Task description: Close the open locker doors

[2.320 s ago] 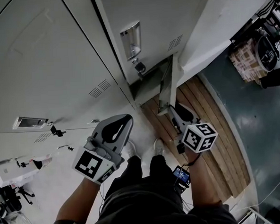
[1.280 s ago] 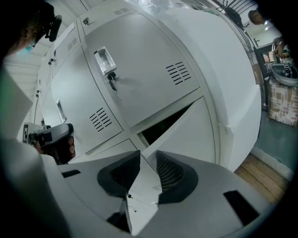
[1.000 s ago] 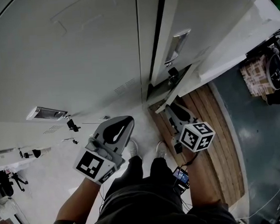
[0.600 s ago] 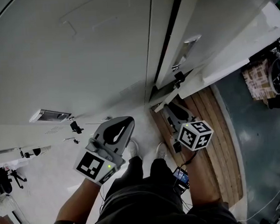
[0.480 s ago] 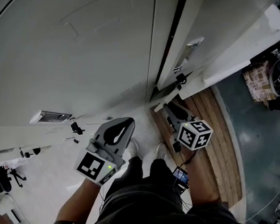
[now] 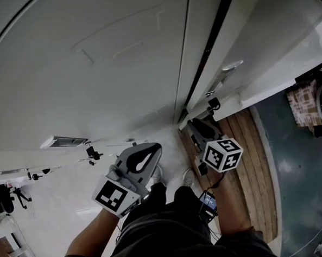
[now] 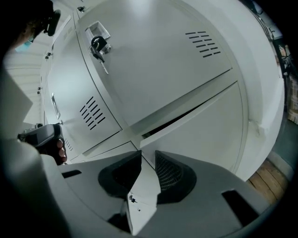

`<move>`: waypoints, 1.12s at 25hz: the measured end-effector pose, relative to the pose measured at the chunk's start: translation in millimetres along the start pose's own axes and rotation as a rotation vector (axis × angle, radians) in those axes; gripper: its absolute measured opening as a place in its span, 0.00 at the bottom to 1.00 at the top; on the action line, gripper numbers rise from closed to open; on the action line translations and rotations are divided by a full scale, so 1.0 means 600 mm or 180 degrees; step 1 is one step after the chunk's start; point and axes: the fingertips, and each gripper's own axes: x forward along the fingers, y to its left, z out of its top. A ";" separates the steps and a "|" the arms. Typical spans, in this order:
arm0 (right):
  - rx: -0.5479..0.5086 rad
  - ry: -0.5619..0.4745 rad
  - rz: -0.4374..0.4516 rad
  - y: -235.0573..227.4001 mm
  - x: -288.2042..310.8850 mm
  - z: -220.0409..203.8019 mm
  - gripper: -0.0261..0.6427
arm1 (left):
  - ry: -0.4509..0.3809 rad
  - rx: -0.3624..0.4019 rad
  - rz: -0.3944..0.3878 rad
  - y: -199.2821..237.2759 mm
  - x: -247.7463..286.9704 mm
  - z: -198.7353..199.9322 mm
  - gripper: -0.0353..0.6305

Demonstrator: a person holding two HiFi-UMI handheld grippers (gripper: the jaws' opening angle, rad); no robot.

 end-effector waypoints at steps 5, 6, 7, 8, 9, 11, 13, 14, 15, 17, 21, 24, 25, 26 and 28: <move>0.0035 0.0014 0.0071 -0.001 0.016 0.005 0.17 | -0.0011 0.0006 0.0096 0.010 0.000 0.010 0.07; 0.0043 0.0016 0.0082 -0.002 0.018 0.006 0.17 | -0.0013 0.0008 0.0110 0.011 0.000 0.011 0.07; 0.0049 0.0018 0.0093 -0.003 0.020 0.007 0.17 | -0.0015 0.0006 0.0122 0.012 0.000 0.011 0.07; 0.0053 0.0020 0.0103 -0.003 0.022 0.008 0.17 | -0.0016 0.0002 0.0133 0.013 0.000 0.011 0.07; 0.0056 0.0024 0.0114 -0.003 0.023 0.009 0.17 | -0.0016 -0.0001 0.0144 0.013 0.000 0.010 0.07; 0.0057 0.0031 0.0130 -0.004 0.026 0.010 0.17 | -0.0013 -0.0015 0.0163 0.014 0.001 0.009 0.07; 0.0057 0.0031 0.0142 -0.003 0.029 0.011 0.17 | -0.0016 -0.0022 0.0179 0.014 0.001 0.008 0.07; 0.0057 0.0030 0.0146 -0.003 0.031 0.012 0.17 | -0.0020 -0.0021 0.0187 0.015 0.001 0.009 0.07; 0.0058 0.0031 0.0148 -0.003 0.032 0.012 0.16 | -0.0022 -0.0022 0.0195 0.015 0.001 0.009 0.07; 0.0060 0.0035 0.0154 -0.004 0.034 0.013 0.16 | -0.0018 -0.0027 0.0213 0.016 0.000 0.009 0.07; 0.0057 0.0036 0.0167 -0.004 0.042 0.016 0.15 | -0.0007 -0.0044 0.0255 0.022 -0.002 0.007 0.07; 0.0059 0.0039 0.0176 -0.004 0.047 0.017 0.15 | 0.0051 -0.0048 0.0275 0.026 -0.003 0.001 0.07; 0.0060 0.0042 0.0178 -0.003 0.049 0.017 0.15 | 0.0136 -0.0035 0.0279 0.027 -0.004 -0.006 0.07; 0.0060 0.0045 0.0179 -0.003 0.050 0.017 0.15 | 0.0212 -0.0020 0.0281 0.028 -0.005 -0.011 0.07; 0.0064 0.0047 0.0178 -0.004 0.053 0.018 0.15 | 0.0127 -0.0030 0.0286 0.029 -0.001 -0.004 0.07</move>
